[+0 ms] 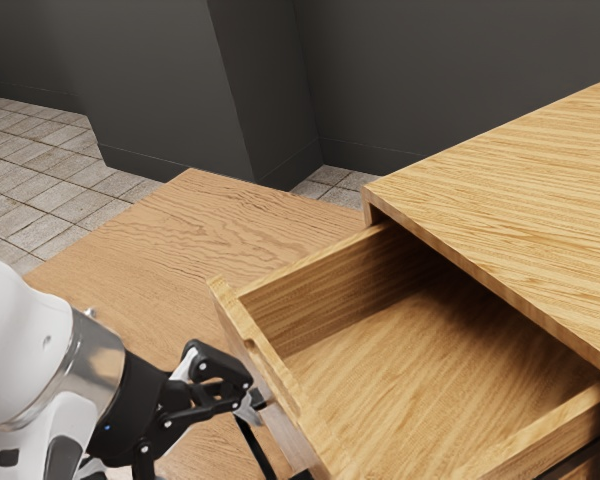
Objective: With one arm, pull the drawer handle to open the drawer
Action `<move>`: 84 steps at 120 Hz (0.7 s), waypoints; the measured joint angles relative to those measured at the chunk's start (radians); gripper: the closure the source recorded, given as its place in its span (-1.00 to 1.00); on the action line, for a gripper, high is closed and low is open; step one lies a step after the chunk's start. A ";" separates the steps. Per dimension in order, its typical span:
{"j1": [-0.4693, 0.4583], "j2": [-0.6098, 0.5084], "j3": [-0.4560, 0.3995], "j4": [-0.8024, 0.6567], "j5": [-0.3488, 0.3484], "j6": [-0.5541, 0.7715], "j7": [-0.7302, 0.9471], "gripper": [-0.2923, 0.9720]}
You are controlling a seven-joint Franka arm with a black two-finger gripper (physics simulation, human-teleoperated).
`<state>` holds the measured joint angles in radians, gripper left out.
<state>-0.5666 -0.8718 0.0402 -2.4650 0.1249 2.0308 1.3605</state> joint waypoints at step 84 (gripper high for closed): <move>-0.015 -0.036 -0.038 -0.013 0.023 -0.075 -0.091 -0.41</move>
<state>-0.5816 -0.9078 0.0024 -2.4778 0.1483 1.9554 1.2696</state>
